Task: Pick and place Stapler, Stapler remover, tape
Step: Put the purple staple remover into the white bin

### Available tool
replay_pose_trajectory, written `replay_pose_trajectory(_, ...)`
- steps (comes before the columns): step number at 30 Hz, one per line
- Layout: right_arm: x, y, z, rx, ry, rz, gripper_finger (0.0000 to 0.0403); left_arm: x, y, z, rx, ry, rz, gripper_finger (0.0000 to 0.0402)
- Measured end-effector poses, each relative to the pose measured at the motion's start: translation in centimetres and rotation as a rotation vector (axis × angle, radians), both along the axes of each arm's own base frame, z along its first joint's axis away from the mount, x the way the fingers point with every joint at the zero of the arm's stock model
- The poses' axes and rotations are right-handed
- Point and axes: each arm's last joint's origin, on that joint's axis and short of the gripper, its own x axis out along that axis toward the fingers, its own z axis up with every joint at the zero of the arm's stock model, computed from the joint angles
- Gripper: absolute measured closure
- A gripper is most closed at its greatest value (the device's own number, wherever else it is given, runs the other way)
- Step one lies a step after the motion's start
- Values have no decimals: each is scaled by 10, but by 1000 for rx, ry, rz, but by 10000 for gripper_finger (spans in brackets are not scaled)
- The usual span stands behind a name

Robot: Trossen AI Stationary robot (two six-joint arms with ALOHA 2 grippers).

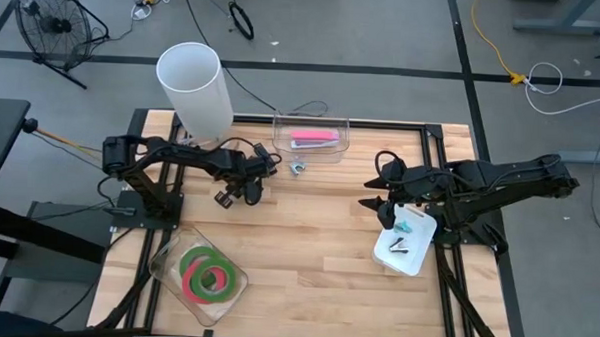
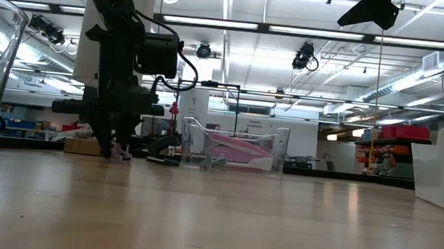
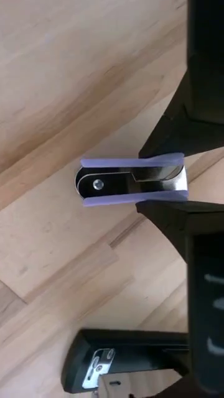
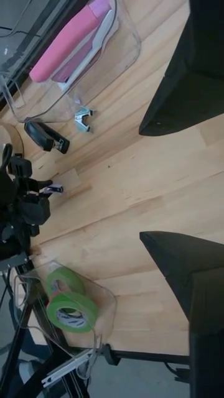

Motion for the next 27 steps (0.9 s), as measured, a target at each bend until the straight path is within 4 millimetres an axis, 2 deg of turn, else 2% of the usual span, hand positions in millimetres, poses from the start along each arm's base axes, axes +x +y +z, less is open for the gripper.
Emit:
replay_pose_trajectory(3, 1, 0, 2, -11, -24, 2, 142, 7, 2, 10, 1, -24, 32, 307)
replay_pose_trajectory(8, 6, 1, 8, -45, -93, 23, 142, 29, 8, 39, 12, -139, 89, 308)
replay_pose_trajectory(13, 10, 1, 16, -124, -171, 56, 142, 53, 12, 79, -41, -306, 142, 308)
replay_pose_trajectory(18, 13, 1, 23, -130, -256, 61, 142, 71, 17, 124, -41, -470, 165, 307)
replay_pose_trajectory(27, 16, 0, 33, -283, -334, 62, 142, 87, 17, 202, -53, -726, 125, 308)
